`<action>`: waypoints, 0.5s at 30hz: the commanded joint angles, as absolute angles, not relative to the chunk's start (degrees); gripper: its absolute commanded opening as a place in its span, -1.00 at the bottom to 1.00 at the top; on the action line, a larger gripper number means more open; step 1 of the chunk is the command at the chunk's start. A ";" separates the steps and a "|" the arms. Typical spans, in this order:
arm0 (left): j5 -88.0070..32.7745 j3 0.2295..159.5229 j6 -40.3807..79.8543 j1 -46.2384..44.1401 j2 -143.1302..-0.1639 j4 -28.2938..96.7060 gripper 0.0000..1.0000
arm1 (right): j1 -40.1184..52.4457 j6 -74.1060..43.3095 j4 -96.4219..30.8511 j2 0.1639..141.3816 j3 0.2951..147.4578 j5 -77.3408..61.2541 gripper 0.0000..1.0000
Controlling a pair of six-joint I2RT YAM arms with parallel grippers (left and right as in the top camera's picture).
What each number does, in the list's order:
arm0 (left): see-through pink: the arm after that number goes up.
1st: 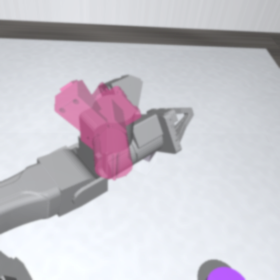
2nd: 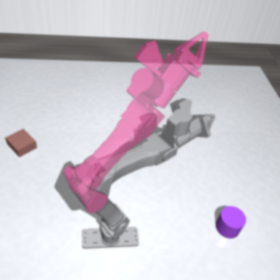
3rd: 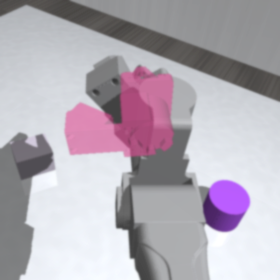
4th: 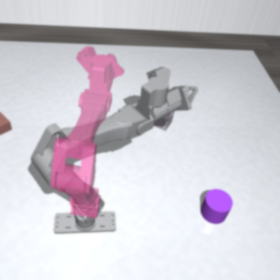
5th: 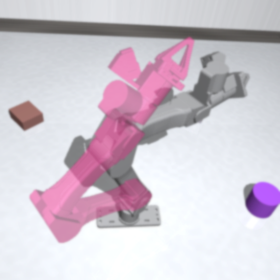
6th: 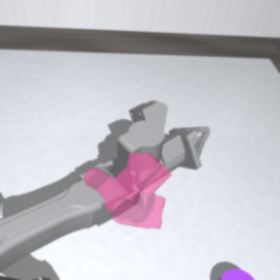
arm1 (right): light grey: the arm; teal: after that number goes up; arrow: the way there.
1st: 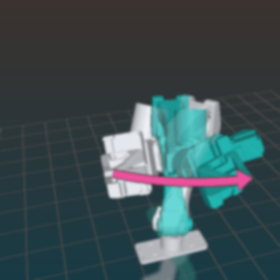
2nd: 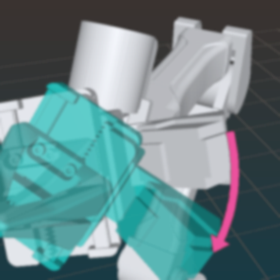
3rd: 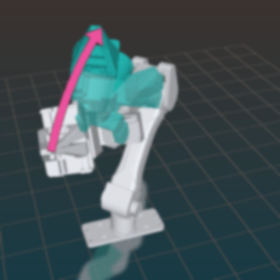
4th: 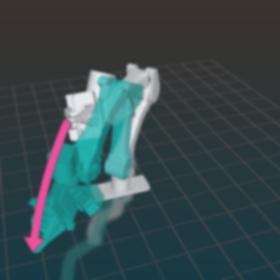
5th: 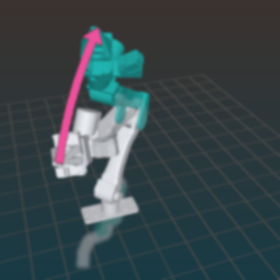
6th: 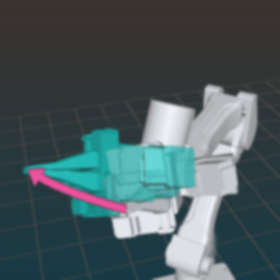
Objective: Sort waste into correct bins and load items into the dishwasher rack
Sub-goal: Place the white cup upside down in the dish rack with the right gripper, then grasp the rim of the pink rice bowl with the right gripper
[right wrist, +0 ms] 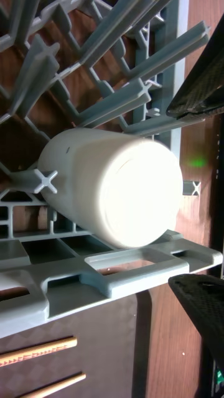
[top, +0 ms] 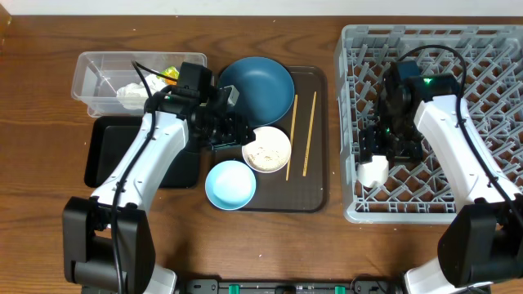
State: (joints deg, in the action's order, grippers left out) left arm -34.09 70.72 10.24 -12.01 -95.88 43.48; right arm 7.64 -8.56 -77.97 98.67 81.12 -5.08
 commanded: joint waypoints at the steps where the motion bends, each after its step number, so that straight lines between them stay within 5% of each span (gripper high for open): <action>1: -33.52 71.48 9.45 -11.97 -95.04 43.70 0.18 | 7.92 -8.54 -77.82 98.06 84.58 -4.54 0.50; 15: -28.36 72.25 7.07 -11.90 -90.63 45.01 0.18 | 19.44 -11.22 -62.00 94.48 90.45 -9.43 0.33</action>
State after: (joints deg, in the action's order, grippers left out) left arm -32.45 70.72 8.64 -12.01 -94.67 44.38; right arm 15.62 -9.15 -63.81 93.43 90.96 -7.90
